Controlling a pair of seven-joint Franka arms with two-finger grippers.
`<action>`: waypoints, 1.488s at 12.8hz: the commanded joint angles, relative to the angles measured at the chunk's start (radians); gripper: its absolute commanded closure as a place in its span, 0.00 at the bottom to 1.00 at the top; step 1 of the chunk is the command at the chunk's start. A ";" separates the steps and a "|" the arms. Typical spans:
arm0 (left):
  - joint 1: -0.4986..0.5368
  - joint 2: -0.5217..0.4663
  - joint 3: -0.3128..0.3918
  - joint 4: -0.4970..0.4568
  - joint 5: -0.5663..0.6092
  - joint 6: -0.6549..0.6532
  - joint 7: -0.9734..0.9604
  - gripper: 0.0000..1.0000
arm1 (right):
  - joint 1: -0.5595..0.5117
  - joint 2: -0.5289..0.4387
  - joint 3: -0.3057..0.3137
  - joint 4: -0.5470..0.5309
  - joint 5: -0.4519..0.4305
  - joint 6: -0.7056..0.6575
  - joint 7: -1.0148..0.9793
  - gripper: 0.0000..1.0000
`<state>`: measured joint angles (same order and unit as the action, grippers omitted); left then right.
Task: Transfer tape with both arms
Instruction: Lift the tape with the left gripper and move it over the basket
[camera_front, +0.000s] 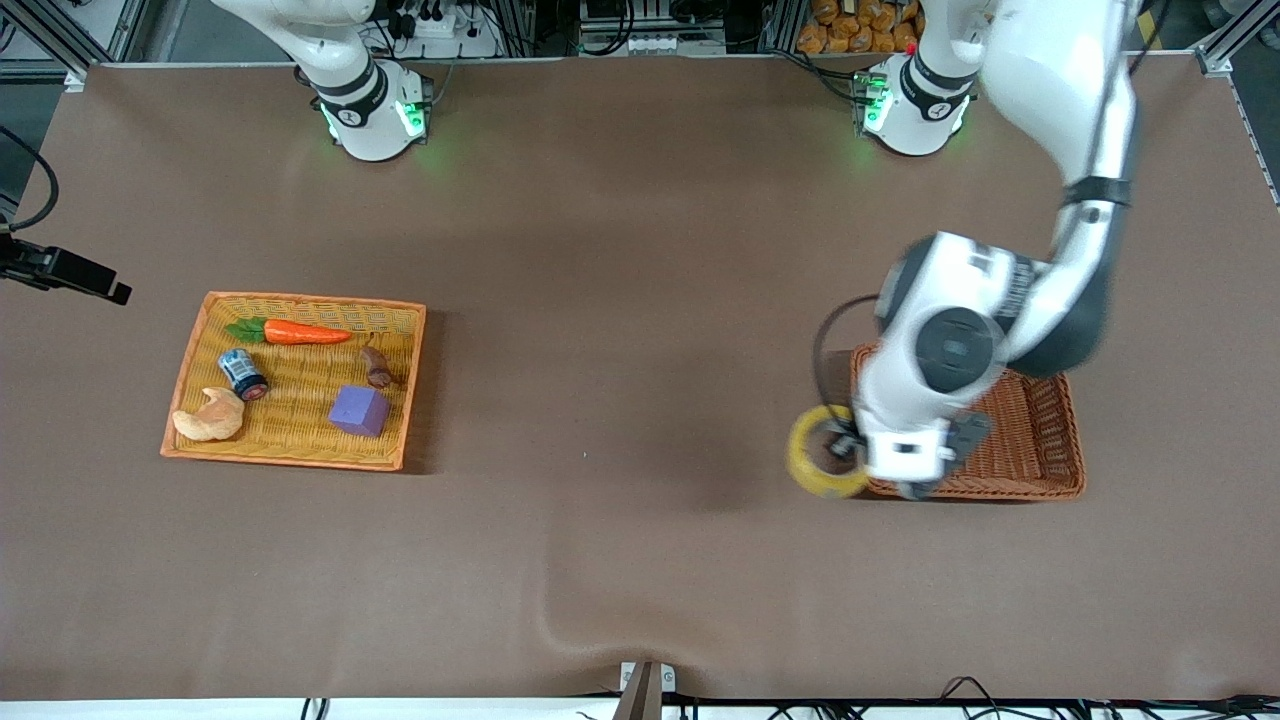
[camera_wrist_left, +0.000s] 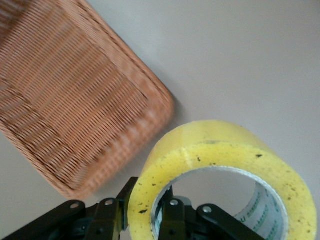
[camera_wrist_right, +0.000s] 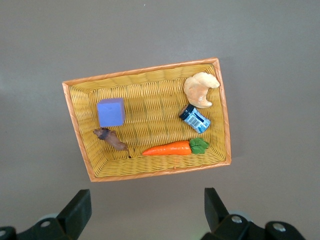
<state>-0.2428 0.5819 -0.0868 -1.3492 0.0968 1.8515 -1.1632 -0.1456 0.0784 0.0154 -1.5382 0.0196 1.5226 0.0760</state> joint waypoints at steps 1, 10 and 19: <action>0.130 -0.047 -0.024 -0.036 0.009 -0.031 -0.021 1.00 | 0.015 0.015 0.014 0.038 -0.059 -0.033 0.004 0.00; 0.306 -0.255 -0.048 -0.456 0.011 0.236 -0.004 1.00 | 0.018 0.018 0.015 0.047 -0.038 -0.021 -0.116 0.00; 0.298 -0.202 -0.048 -0.636 0.086 0.353 0.014 1.00 | 0.015 0.017 0.014 0.047 0.000 -0.025 -0.120 0.00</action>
<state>0.0510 0.3998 -0.1295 -1.9505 0.1465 2.1870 -1.1543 -0.1316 0.0815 0.0298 -1.5197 0.0033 1.5136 -0.0321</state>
